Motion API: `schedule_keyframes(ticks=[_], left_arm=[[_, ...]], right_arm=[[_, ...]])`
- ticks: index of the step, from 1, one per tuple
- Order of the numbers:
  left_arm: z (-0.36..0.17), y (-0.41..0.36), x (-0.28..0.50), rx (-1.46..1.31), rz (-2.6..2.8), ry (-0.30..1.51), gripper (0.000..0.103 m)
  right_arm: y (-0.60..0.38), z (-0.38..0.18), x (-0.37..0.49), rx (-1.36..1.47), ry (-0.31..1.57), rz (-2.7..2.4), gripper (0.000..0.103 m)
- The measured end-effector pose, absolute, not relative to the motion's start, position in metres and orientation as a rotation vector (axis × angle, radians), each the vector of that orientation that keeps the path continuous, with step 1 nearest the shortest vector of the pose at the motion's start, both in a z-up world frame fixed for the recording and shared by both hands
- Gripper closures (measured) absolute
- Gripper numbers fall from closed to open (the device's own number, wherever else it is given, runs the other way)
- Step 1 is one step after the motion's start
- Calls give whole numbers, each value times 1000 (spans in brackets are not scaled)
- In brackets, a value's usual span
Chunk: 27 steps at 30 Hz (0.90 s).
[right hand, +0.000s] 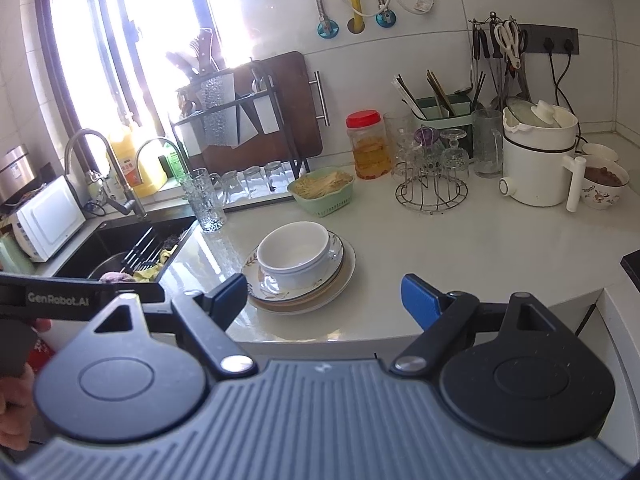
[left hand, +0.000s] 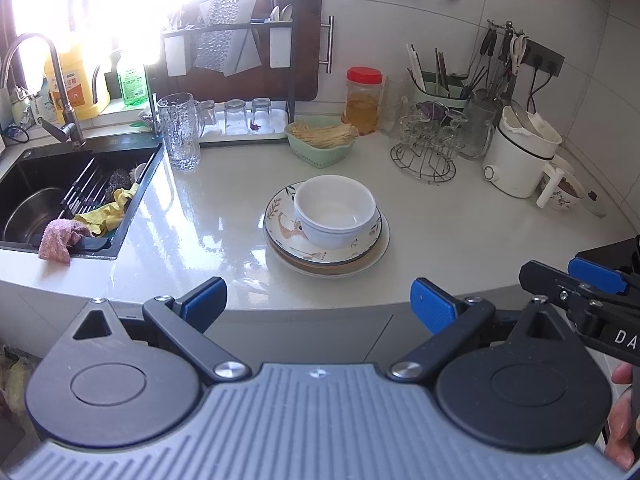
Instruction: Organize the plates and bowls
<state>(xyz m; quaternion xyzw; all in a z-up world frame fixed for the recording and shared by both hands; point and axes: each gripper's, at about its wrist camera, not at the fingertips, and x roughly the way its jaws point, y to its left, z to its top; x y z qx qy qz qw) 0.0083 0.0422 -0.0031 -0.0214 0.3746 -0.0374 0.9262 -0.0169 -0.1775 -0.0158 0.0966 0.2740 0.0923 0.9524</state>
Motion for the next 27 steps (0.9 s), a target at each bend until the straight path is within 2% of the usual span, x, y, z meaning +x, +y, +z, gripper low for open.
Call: schedule_keyframes(ticks=[27], left_arm=[[2,37,10,-40,-94,760,3]], right_arm=[[-177,-13,-11,176,557,205,18]])
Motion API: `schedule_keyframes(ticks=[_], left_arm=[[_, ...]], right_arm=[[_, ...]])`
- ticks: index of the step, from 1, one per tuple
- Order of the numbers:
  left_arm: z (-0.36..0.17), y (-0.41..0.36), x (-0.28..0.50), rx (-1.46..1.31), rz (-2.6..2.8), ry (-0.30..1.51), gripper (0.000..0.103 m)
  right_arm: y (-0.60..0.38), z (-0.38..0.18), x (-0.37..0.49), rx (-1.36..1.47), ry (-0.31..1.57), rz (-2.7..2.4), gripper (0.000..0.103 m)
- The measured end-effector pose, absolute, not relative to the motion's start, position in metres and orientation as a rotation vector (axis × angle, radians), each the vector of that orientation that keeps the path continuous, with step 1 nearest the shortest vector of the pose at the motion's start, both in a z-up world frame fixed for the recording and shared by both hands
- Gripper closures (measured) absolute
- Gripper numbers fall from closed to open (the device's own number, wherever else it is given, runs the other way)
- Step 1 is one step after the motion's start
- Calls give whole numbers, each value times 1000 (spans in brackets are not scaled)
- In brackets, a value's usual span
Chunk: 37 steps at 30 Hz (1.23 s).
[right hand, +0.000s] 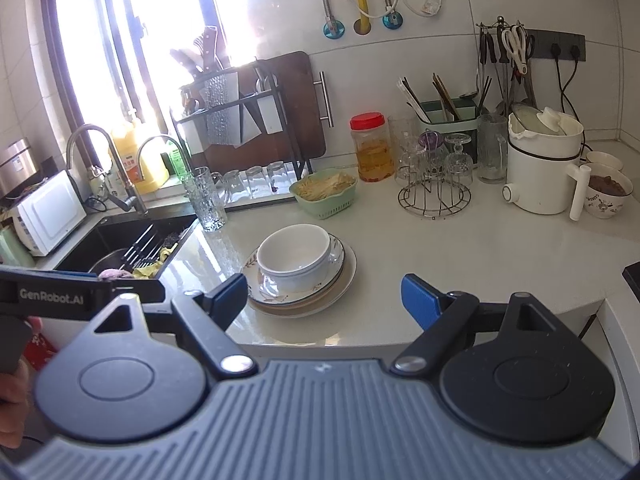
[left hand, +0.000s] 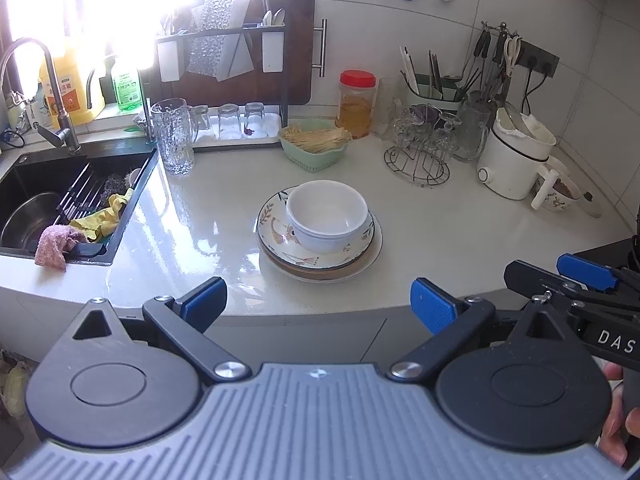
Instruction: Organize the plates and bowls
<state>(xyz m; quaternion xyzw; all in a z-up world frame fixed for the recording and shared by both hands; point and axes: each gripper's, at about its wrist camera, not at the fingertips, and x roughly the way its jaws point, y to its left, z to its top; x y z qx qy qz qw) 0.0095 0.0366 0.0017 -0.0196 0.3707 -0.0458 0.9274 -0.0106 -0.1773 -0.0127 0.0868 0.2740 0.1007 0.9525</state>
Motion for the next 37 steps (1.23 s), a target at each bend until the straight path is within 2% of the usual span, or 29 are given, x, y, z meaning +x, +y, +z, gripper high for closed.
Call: schedule_keyframes(ticks=[37], left_arm=[[0,41,1,-52,-112,771,3]], right_arm=[[-169,-19,-17,166,563,207,18]])
